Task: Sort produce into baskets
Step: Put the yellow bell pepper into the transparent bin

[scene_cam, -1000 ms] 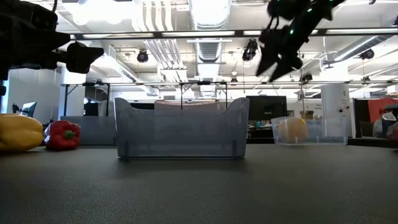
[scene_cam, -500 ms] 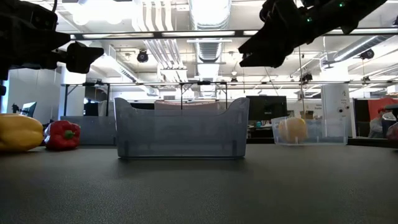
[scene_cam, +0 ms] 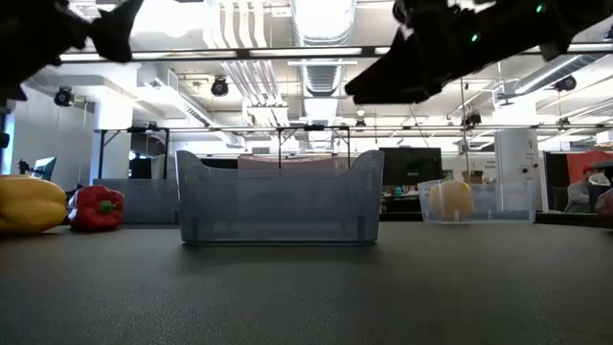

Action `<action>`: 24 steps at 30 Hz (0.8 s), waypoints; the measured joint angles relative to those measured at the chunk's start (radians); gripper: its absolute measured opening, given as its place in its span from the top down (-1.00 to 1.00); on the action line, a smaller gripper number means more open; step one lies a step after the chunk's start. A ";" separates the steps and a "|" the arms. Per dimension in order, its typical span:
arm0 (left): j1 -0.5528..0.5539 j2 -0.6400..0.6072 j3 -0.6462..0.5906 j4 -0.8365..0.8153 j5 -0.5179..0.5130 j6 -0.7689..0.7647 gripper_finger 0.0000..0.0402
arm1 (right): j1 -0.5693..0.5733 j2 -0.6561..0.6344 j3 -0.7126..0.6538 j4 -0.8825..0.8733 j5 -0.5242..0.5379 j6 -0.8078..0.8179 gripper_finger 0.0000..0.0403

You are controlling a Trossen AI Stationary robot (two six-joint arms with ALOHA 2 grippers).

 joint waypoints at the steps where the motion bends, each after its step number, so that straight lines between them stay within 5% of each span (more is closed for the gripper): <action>1: 0.000 0.008 0.000 0.049 0.000 -0.036 -0.81 | -0.005 0.026 0.000 0.027 0.007 0.011 -0.86; 6: -0.001 0.076 0.005 0.204 -0.049 -0.129 -0.81 | -0.014 0.118 0.003 0.148 0.015 -0.035 -0.86; 12: -0.001 0.244 0.103 0.068 -0.320 -0.139 -0.81 | -0.014 0.101 0.015 0.136 0.015 -0.063 -0.86; 18: -0.001 0.391 0.313 -0.320 -0.500 -0.152 -0.81 | -0.014 0.059 0.008 0.073 0.015 -0.064 -0.86; 24: -0.001 0.537 0.649 -1.086 -0.652 -0.352 -0.81 | -0.014 0.054 0.008 0.054 0.015 -0.075 -0.86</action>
